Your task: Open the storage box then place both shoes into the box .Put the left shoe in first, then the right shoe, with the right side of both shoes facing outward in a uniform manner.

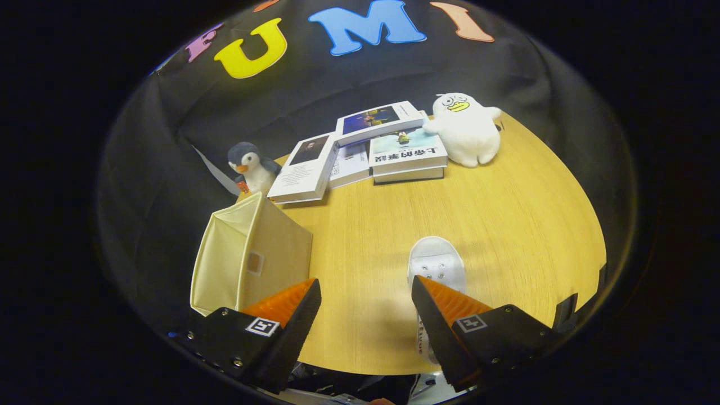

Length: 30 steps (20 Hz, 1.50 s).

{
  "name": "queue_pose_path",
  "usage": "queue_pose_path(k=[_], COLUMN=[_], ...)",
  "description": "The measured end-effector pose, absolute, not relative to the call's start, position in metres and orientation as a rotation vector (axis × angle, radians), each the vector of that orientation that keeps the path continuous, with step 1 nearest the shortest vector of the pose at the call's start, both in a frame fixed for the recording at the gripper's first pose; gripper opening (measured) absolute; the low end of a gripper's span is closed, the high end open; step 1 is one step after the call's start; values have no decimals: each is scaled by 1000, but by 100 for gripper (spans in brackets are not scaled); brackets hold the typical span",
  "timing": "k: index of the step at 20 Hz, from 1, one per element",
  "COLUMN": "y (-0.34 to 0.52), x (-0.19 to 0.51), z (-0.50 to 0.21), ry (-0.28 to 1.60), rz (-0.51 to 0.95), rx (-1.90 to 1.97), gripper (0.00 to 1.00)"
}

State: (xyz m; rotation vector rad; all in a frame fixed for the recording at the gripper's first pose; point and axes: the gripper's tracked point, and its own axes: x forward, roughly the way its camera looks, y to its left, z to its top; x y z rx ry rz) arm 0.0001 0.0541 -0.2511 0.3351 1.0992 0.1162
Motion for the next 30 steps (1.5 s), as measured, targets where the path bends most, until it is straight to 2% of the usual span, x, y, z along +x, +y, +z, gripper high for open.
queue_pose_path(k=[14,26,30], y=[-36,-39,-30], x=[-40,-48,-49], z=[-324,-383,-384], ry=[1243,1380,1395], rz=[-4,-11,11], rx=[220,203,239], gripper=[98,98,93])
